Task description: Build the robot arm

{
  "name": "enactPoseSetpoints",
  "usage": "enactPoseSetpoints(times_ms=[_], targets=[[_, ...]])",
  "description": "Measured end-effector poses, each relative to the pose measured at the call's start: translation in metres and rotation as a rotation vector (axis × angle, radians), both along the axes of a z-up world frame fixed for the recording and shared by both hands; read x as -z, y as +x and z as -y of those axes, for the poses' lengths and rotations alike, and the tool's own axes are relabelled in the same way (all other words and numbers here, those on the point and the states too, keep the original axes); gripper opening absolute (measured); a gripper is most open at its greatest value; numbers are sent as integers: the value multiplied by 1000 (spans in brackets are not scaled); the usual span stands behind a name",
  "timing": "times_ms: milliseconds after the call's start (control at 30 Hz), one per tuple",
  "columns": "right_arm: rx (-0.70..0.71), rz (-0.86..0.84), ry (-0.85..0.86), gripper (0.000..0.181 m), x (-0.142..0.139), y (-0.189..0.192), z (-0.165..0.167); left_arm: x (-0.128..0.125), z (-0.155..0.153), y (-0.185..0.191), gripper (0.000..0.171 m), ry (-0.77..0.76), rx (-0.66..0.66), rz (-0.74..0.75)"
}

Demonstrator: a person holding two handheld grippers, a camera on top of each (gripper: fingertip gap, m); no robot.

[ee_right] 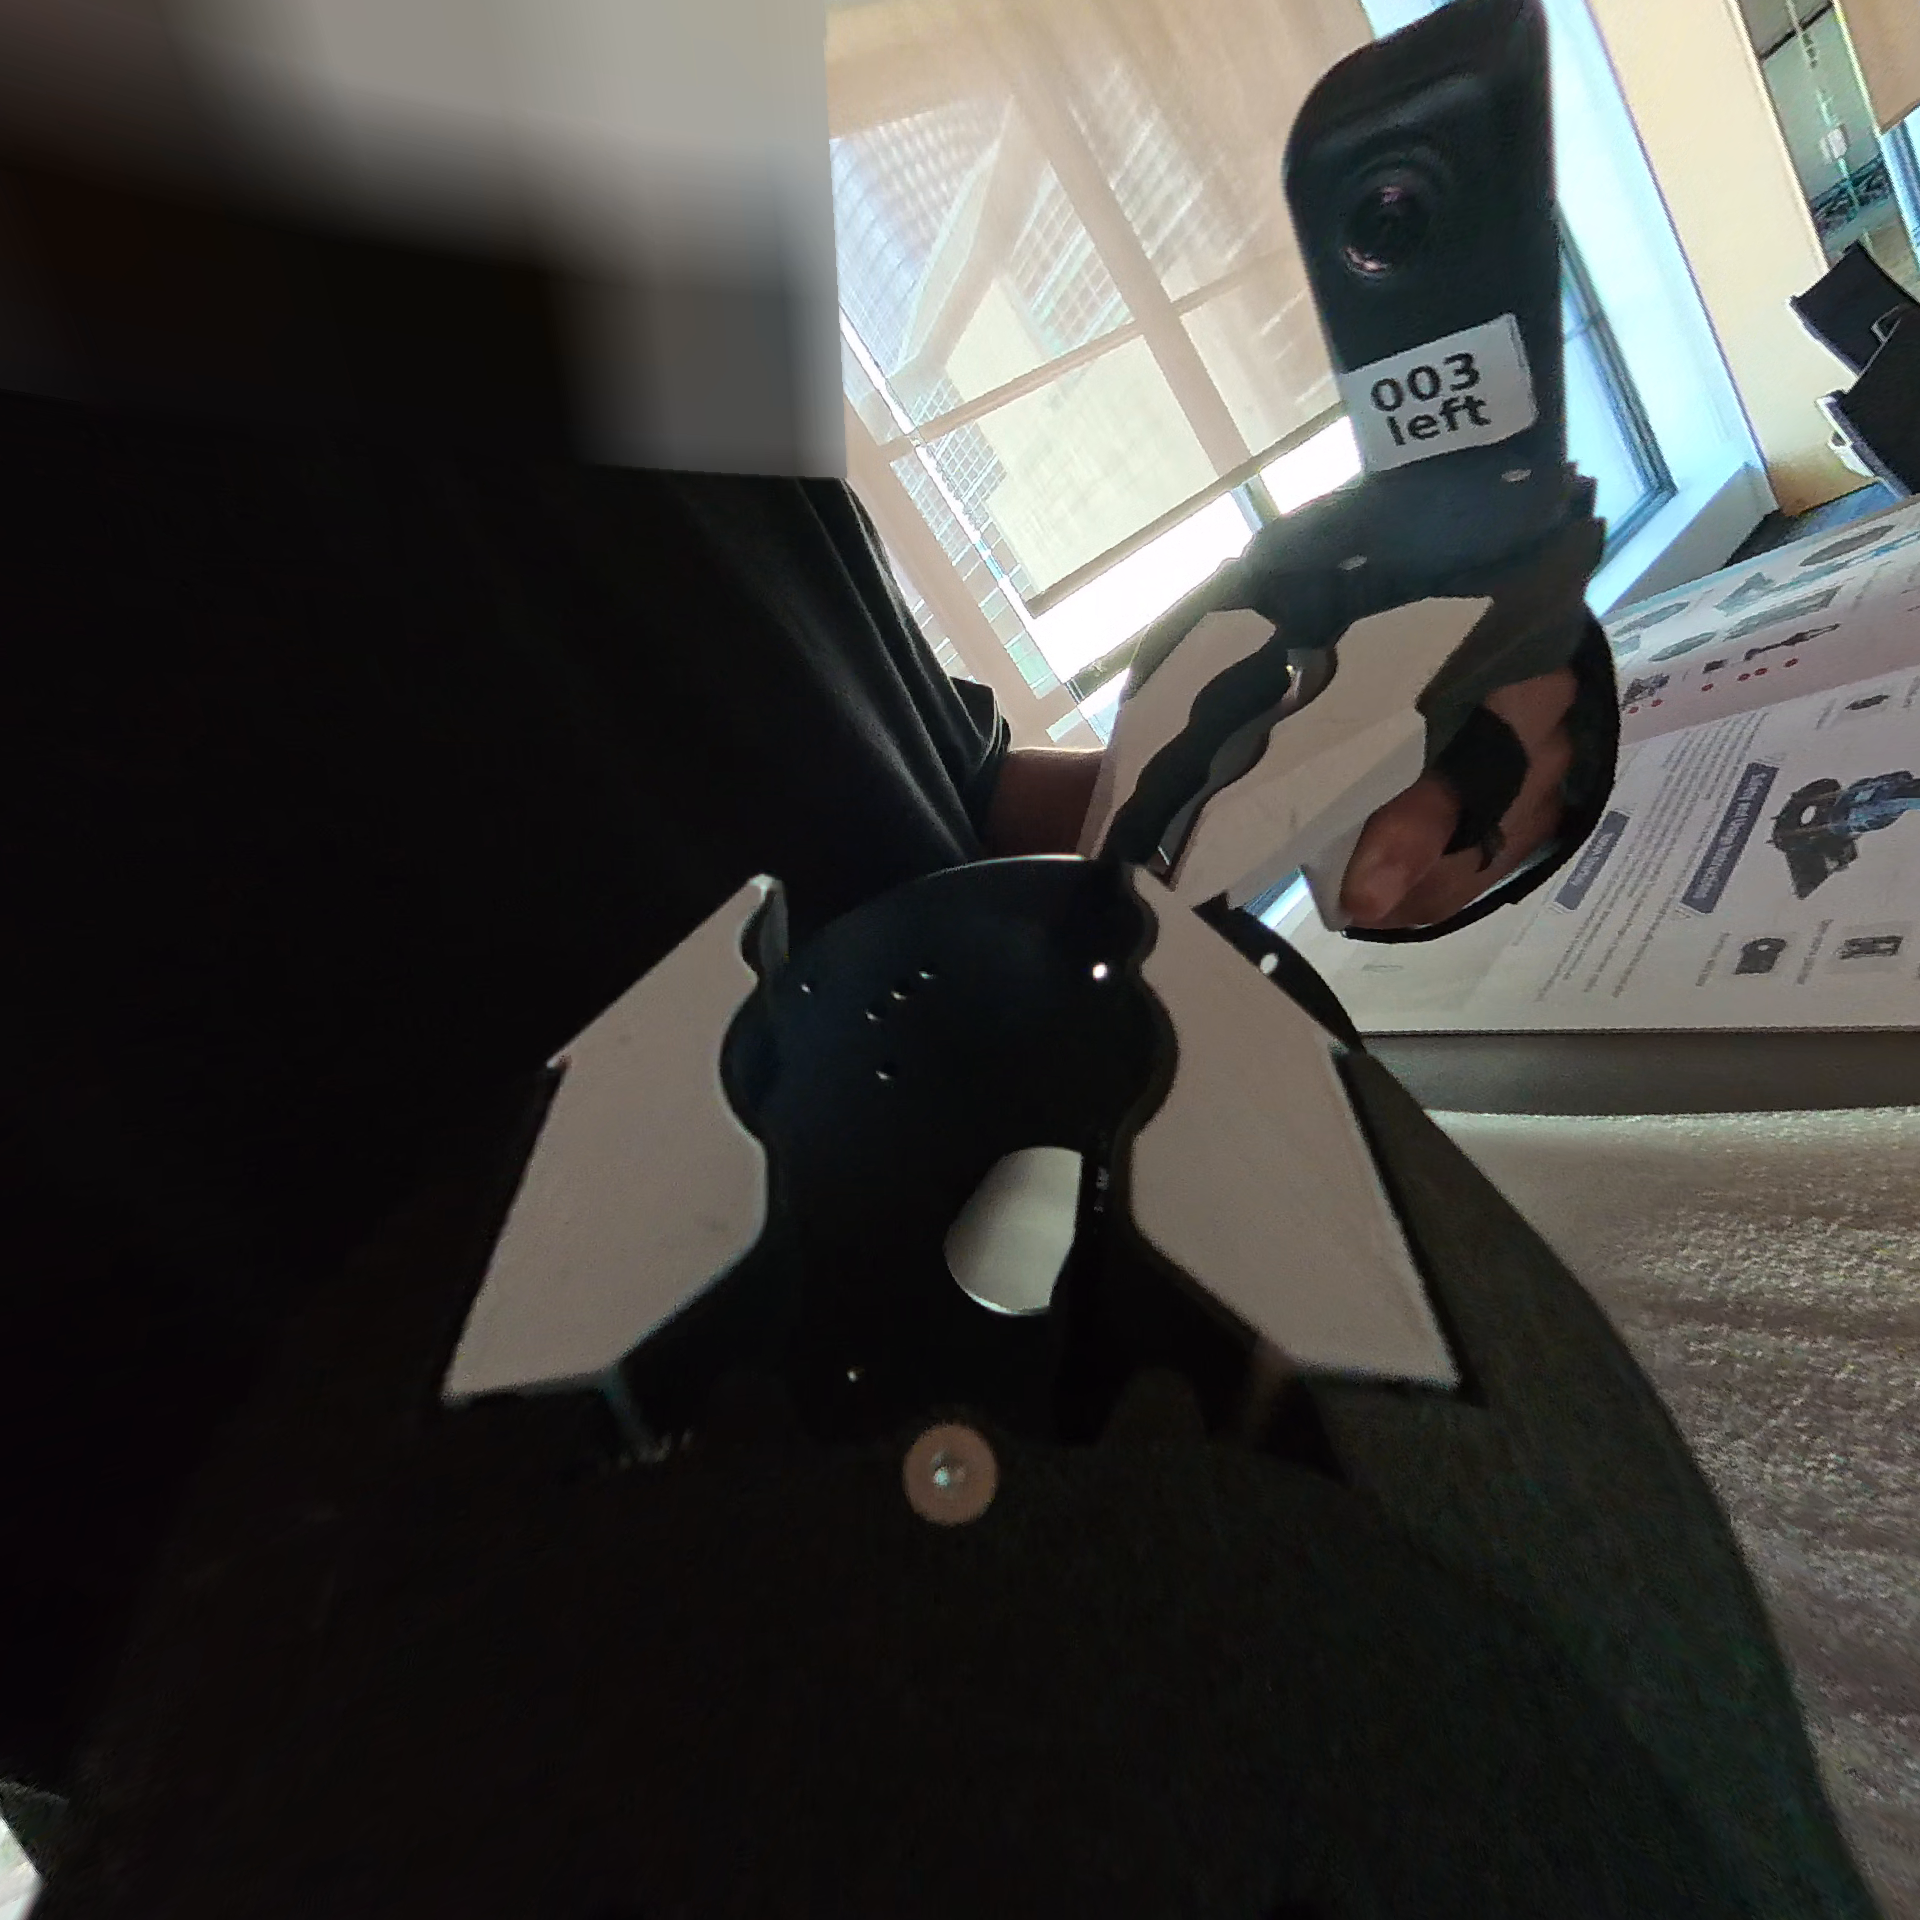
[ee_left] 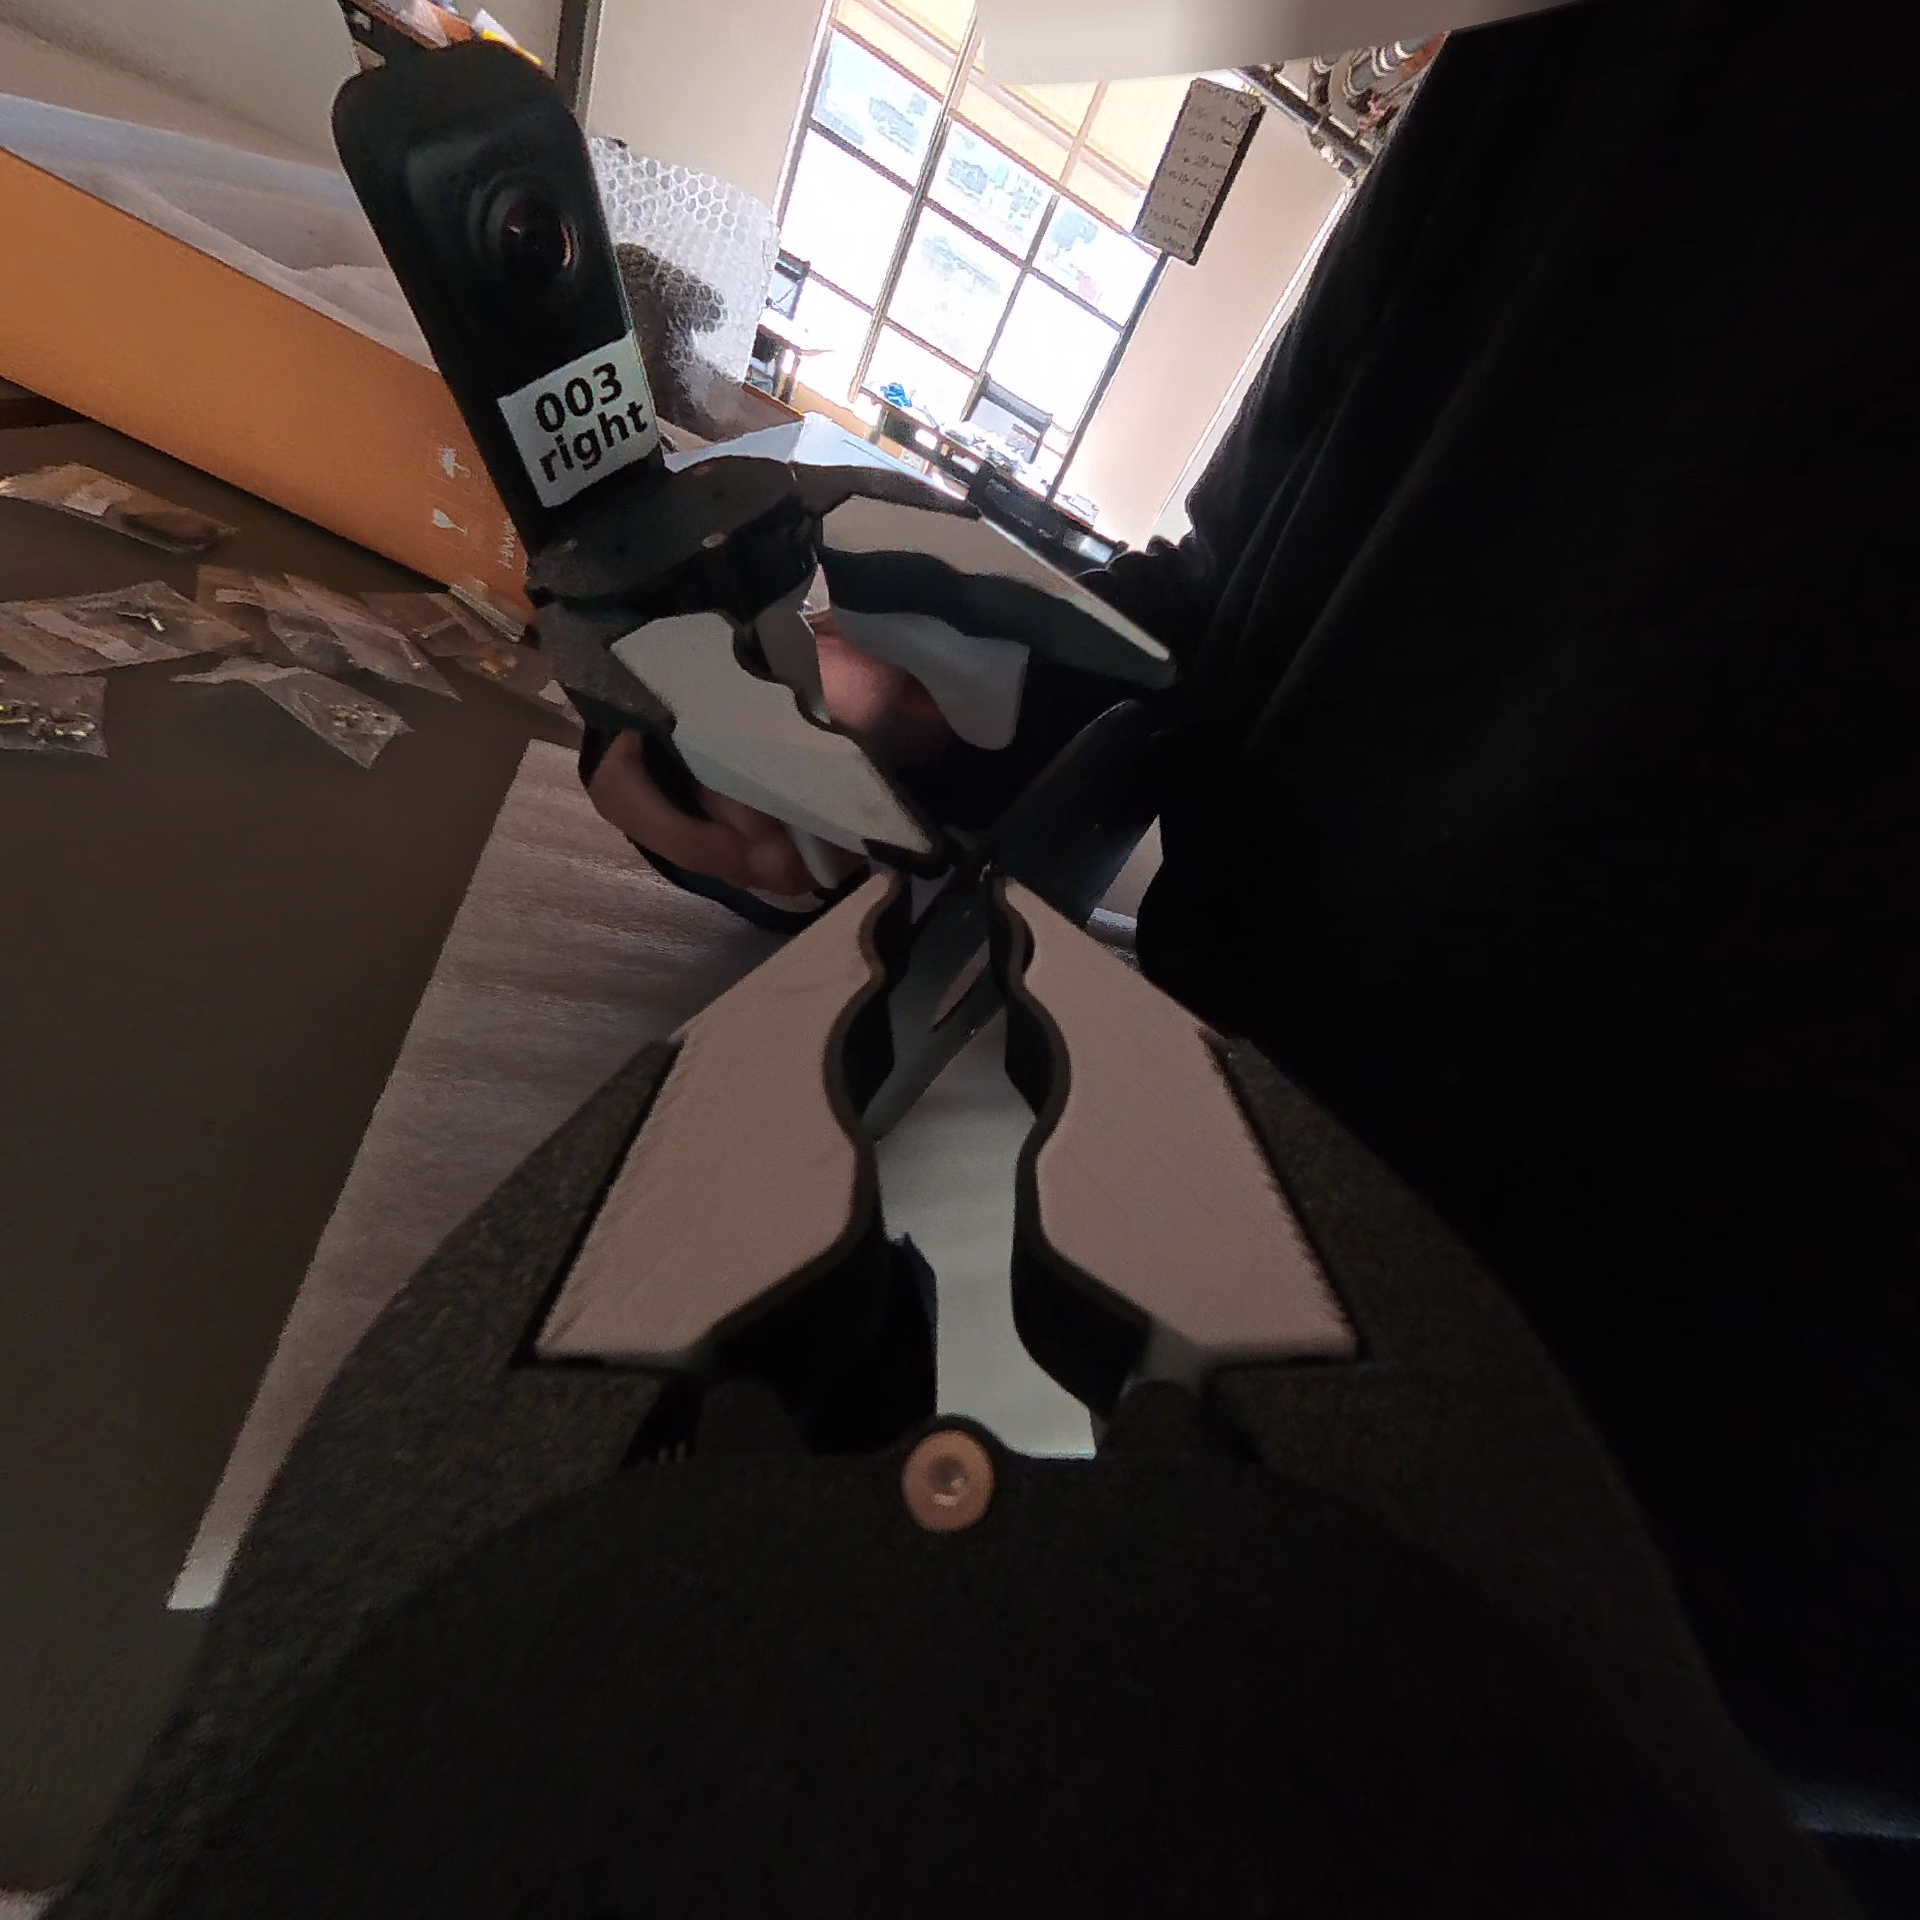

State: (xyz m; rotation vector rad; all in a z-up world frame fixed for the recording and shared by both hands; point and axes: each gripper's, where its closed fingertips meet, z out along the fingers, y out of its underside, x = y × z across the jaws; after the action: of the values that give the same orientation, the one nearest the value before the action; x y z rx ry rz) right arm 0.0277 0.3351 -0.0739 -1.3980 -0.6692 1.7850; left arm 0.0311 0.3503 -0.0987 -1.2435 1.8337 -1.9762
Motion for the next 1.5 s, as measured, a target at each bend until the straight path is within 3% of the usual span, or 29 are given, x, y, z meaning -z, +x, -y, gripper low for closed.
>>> enactPoseSetpoints(times_ms=[367, 567, 667, 833, 1000, 1067, 1100, 1233, 1333, 1400, 1500], targets=[[3, 12, -25, 56, 5, 4, 0, 3, 0, -1, 12, 54, 7, 13], [-31, -52, -73, 68, -1, 1, 4, 4, 0, -1, 12, 72, 9, 8], [-55, -12, -94, 61, 8, 2, 11, 4, 0, -1, 12, 82, 9, 8], [21, -39, -74, 73, -3, 11, -4, 4, -1, 2, 12, 82, -8, 6], [-60, -31, -111, 76, -4, 2, 7, 4, 0, 0, 12, 107, 2, -2], [-68, -11, -112, 68, 1, 4, 12, 4, -1, 1, 12, 123, -11, 4], [-64, -21, -106, 62, 0, 6, 14, 4, -1, 1, 12, 122, -13, 4], [22, 7, -101, 68, -2, 15, 0, 4, -1, 2, 12, 101, -14, -9], [157, 70, -105, 53, -7, 23, -20, 2, 0, 3, 18, 85, -18, -20], [227, 169, -61, 57, -2, 28, -25, 0, 2, 3, 24, 70, -13, -24], [359, 559, 213, 53, 12, 34, -29, -1, 2, 4, 23, 51, -16, -35]])
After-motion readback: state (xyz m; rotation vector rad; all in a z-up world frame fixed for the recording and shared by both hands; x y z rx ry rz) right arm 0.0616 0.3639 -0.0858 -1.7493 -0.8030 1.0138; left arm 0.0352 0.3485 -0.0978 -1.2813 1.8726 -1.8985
